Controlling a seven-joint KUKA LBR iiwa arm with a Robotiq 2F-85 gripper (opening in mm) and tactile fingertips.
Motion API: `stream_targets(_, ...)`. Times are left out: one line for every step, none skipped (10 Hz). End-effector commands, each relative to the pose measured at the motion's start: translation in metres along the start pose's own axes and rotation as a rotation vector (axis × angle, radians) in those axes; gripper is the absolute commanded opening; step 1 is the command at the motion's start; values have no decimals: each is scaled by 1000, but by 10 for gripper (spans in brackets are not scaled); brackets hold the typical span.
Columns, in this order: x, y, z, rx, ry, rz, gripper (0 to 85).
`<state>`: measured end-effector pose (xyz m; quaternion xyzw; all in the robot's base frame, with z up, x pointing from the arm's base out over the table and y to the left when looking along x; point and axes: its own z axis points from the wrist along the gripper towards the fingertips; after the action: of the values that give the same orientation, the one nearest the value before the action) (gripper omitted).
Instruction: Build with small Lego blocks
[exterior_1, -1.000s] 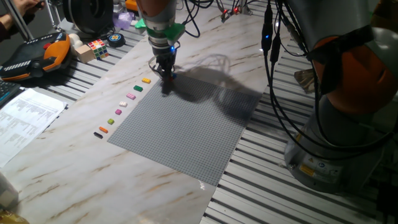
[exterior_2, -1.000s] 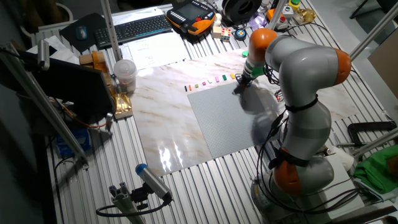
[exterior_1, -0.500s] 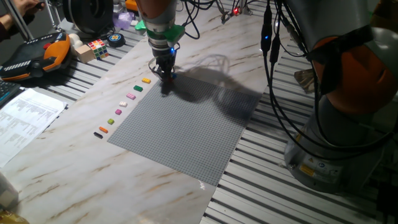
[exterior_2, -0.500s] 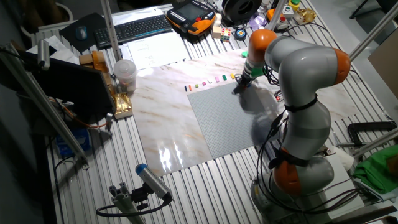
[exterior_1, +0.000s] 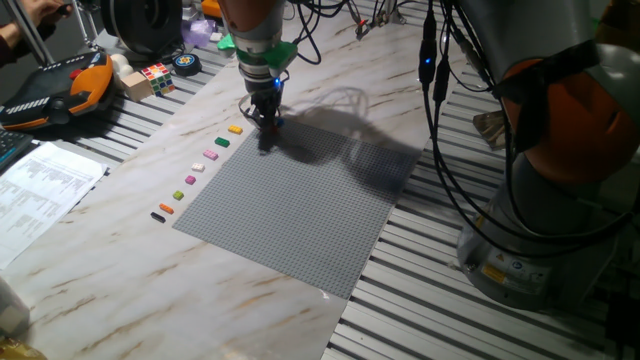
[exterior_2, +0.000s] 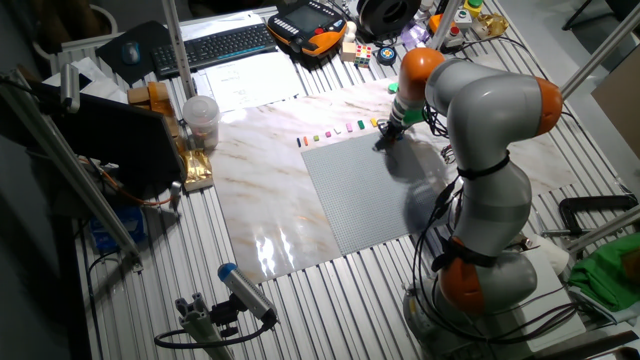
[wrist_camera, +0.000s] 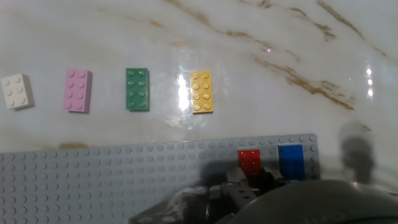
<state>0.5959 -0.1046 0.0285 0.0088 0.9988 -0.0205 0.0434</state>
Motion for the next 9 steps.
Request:
stream_targets(0,0,0,-1,0,0,7)
stream_targets(0,0,0,-1,0,-1,7)
stream_targets(0,0,0,-1,0,-1,7)
stream_targets(-1,0,1,-1,0,-1,7)
stream_targets(-1,0,1,-1,0,-1,7)
stream_targets(-1,0,2,-2,0,0,7)
stream_targets(-1,0,2,-5,0,1,7)
stream_targets(-1,-1,3,-8,0,2,7)
stream_targets(-1,-1,3,-8,2,2,7)
